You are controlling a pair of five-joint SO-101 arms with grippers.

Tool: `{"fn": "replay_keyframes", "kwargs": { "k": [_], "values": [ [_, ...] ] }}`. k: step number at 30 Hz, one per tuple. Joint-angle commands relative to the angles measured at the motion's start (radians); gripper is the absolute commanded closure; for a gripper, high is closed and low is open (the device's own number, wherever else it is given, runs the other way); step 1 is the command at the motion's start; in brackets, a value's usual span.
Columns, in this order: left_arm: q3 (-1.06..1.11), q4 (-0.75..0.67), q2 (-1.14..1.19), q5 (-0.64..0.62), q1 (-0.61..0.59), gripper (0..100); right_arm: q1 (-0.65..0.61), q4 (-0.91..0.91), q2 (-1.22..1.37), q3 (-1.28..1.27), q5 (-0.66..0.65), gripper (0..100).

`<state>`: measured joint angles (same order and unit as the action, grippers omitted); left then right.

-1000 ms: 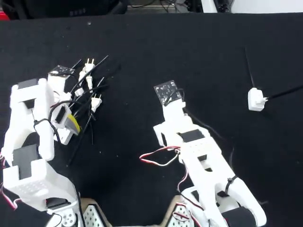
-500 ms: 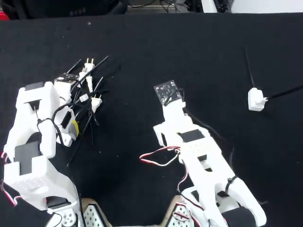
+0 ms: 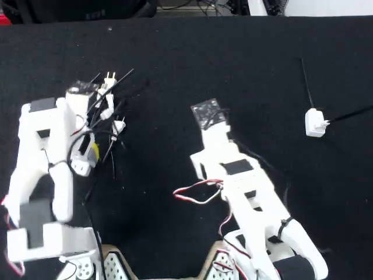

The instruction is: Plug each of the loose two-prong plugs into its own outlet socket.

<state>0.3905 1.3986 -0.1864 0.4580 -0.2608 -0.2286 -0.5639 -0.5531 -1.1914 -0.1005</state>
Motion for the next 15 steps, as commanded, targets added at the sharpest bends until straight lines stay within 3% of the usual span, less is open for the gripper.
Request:
{"fn": "replay_keyframes", "kwargs": {
  "k": [1,8,12,15],
  "values": [
    [0.001,0.032,-0.199,-0.083,0.125,88,0.074,0.025,-0.035,0.021,0.006,83.9],
    [0.061,0.023,-0.272,-0.12,0.384,88,0.157,0.025,-0.035,0.022,0.006,83.9],
    [0.131,-0.074,-0.209,-0.129,0.481,88,0.158,0.025,-0.033,0.022,0.006,83.9],
    [0.177,-0.164,-0.149,-0.215,0.506,87,0.157,0.025,-0.033,0.022,0.006,83.9]
  ]
}}
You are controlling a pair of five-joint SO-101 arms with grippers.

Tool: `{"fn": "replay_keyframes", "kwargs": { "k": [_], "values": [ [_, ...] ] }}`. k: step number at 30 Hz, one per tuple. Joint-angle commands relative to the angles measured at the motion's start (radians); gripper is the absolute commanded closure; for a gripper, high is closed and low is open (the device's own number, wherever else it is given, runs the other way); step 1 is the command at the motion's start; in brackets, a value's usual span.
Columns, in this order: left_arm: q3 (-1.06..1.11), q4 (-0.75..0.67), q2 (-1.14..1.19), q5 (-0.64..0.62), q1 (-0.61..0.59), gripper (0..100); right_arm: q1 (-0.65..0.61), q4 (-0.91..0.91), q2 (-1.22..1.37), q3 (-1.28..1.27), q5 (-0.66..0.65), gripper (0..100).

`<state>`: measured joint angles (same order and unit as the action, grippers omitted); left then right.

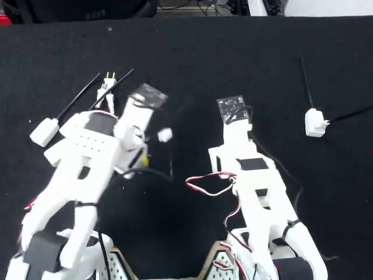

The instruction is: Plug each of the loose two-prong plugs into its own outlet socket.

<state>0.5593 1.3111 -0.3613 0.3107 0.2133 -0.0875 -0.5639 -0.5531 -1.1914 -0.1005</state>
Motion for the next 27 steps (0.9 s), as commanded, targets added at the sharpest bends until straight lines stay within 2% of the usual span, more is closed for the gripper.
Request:
{"fn": "replay_keyframes", "kwargs": {
  "k": [1,4,6,14,18,22,27],
  "values": [
    [0.013,-0.095,0.046,-0.094,0.033,84,0.015,0.025,-0.033,0.022,0.006,83.9],
    [0.013,-0.115,0.089,-0.141,0.024,72,0.015,0.025,-0.033,0.022,0.006,83.9],
    [0.001,-0.112,0.101,-0.152,-0.001,67,0.015,0.026,-0.031,0.022,0.006,83.9],
    [-0.13,-0.029,0.114,-0.152,-0.168,70,0.014,0.054,-0.027,0.015,0.006,83.9],
    [-0.073,-0.132,0.141,-0.155,-0.257,70,0.015,0.055,-0.027,0.013,0.006,83.9],
    [0.015,-0.273,0.192,-0.155,-0.266,70,0.017,0.055,-0.027,0.013,0.006,83.9],
    [0.097,-0.296,0.212,-0.157,-0.193,70,0.015,0.055,-0.027,0.013,0.006,83.9]
  ]
}}
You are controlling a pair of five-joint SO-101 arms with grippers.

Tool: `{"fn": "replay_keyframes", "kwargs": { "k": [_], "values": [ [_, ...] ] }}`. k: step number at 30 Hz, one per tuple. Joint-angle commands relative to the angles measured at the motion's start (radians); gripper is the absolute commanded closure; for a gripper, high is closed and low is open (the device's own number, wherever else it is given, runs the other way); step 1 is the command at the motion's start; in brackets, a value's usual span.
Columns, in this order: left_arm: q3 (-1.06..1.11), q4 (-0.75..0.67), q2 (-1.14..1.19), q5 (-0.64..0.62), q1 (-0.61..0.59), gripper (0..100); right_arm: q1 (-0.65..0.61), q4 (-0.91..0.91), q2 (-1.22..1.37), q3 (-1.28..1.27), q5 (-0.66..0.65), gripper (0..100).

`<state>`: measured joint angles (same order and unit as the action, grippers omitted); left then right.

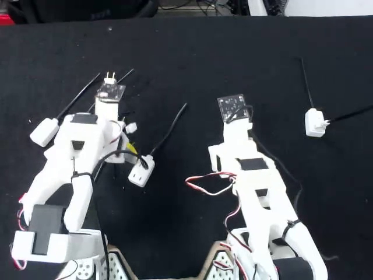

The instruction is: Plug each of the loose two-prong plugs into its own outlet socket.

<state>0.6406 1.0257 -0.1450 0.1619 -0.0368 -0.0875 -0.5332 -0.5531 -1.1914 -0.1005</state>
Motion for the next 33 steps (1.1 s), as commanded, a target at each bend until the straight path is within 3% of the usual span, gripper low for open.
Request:
{"fn": "replay_keyframes", "kwargs": {
  "k": [1,8,13,19,21,28,33],
  "values": [
    [0.031,-0.011,-0.006,-0.008,0.087,70,0.014,0.025,-0.027,0.013,0.006,83.9],
    [0.061,-0.011,-0.006,-0.008,0.278,70,0.018,0.029,-0.027,0.002,0.006,83.9],
    [0.018,0.0,-0.008,-0.014,0.288,70,0.021,0.029,-0.033,-0.001,0.005,83.9],
    [-0.259,0.201,0.0,-0.058,0.265,70,0.021,0.029,-0.033,-0.001,0.005,83.9],
    [-0.323,0.209,0.009,-0.074,0.263,70,0.021,0.029,-0.033,-0.001,0.005,83.9],
    [-0.223,-0.077,0.132,-0.077,0.351,70,0.021,0.029,-0.033,0.001,0.005,83.9],
    [-0.197,-0.227,0.256,-0.077,0.289,70,0.021,0.029,-0.033,0.001,0.003,83.9]
  ]
}}
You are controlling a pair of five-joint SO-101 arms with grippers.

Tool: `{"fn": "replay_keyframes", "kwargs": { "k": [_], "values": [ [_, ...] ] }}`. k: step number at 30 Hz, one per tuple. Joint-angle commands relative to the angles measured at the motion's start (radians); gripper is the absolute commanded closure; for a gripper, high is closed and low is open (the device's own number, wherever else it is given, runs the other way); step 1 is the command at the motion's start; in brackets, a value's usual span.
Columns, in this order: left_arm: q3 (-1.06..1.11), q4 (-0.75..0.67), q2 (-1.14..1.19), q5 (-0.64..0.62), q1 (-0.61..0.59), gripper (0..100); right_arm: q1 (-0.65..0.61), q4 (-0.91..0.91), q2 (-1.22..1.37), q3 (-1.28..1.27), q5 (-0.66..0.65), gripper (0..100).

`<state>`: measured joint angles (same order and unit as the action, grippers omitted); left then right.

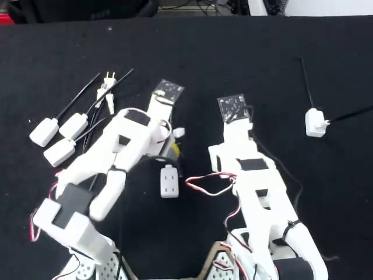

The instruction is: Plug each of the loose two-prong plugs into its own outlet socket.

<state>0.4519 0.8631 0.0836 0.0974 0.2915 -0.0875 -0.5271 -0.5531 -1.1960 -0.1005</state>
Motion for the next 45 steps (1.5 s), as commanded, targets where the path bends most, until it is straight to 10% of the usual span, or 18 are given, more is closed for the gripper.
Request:
{"fn": "replay_keyframes", "kwargs": {
  "k": [1,24,31,45],
  "values": [
    [-0.008,-0.063,0.041,-0.012,-0.056,70,0.021,0.023,-0.033,0.005,0.003,83.9],
    [0.306,0.206,-0.565,0.176,-0.346,70,0.02,0.023,-0.033,0.005,0.005,83.9],
    [0.538,0.146,-0.671,0.316,-0.257,70,0.023,0.017,-0.035,0.024,0.005,83.9],
    [0.561,-0.123,-0.677,0.018,0.056,70,0.123,0.023,-0.033,0.027,0.006,83.9]
  ]
}}
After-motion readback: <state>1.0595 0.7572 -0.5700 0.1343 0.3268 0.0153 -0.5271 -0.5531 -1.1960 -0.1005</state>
